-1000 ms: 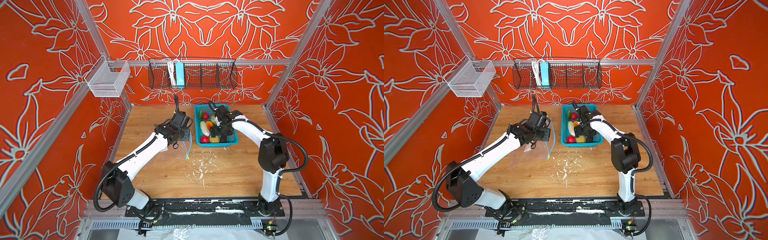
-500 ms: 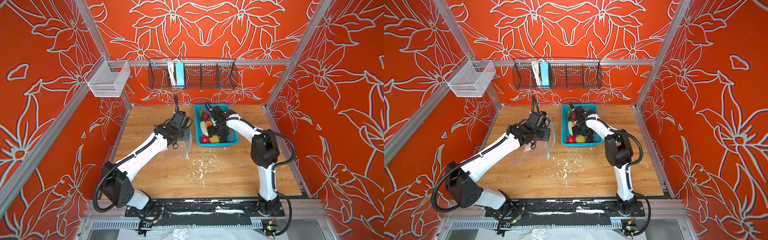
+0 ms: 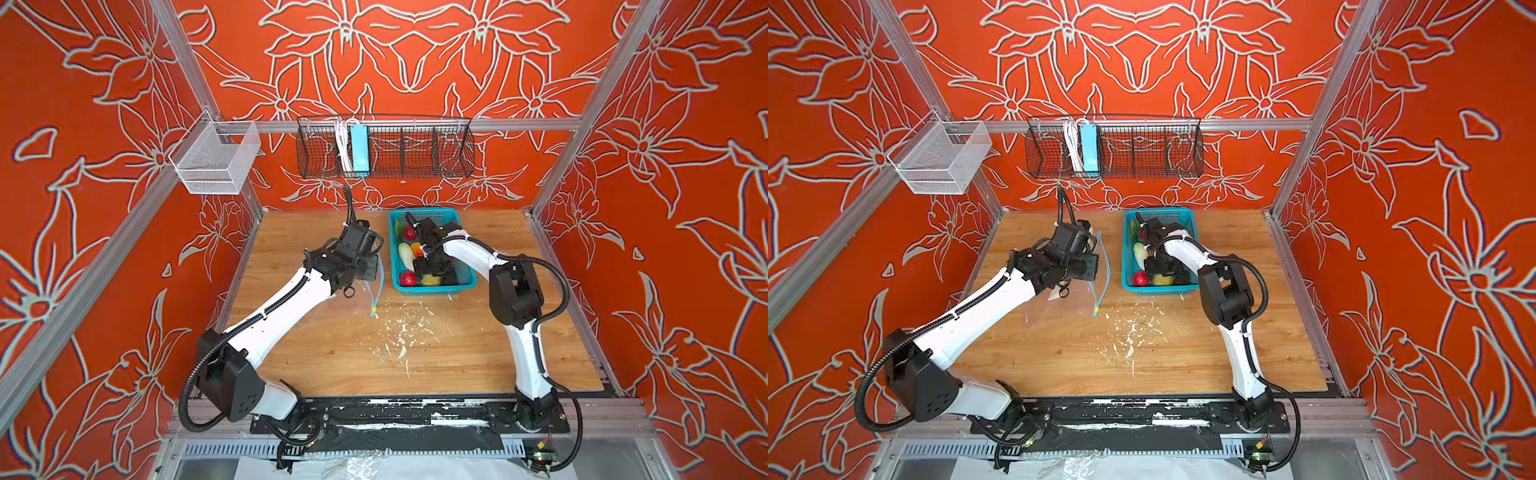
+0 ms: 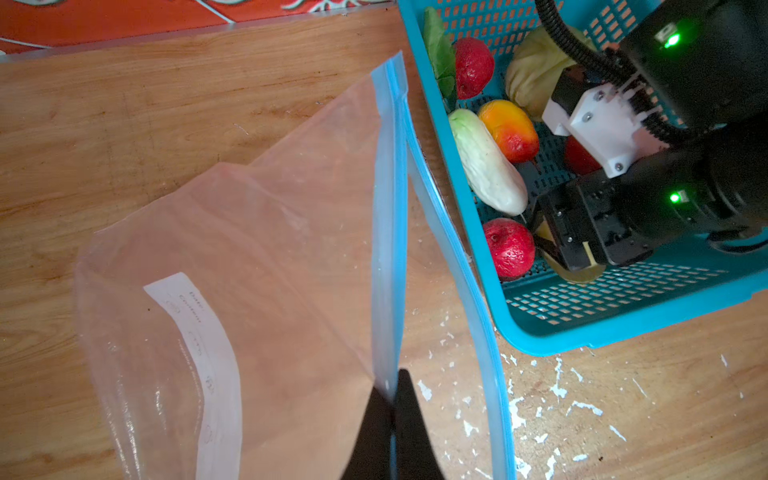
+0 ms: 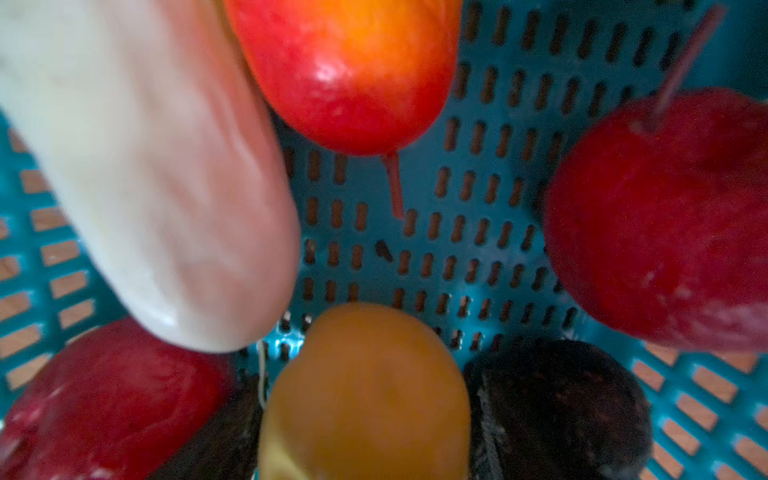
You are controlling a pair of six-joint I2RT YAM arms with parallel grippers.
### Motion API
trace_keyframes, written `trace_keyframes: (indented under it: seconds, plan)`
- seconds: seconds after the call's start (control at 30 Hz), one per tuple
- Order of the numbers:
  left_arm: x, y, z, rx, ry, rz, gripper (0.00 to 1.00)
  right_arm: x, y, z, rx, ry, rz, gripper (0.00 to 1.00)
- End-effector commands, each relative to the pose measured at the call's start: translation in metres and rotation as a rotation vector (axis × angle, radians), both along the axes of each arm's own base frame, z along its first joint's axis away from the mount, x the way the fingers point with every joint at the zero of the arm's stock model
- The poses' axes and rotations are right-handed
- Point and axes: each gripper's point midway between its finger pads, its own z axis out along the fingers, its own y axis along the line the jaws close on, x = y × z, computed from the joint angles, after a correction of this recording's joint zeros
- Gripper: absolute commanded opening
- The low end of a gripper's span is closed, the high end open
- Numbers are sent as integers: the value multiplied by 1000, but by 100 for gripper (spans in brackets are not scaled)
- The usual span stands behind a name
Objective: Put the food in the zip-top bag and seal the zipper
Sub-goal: 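Lower the right gripper into the basket and grasp the yellow potato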
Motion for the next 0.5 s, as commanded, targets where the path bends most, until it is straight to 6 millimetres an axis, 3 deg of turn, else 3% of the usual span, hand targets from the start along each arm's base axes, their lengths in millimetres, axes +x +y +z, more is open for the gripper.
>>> trace_keyframes:
  seconds: [0.0, 0.23, 0.47]
  plan:
    - [-3, 3, 6, -2, -22, 2, 0, 0, -4, -2, -35, 8, -23, 76]
    - [-3, 3, 6, 0, -22, 2, 0, 0, 1, 5, -4, -1, -31, 57]
    - [-3, 3, 5, 0, -21, 3, 0, 1, 5, 24, 39, -39, -40, 52]
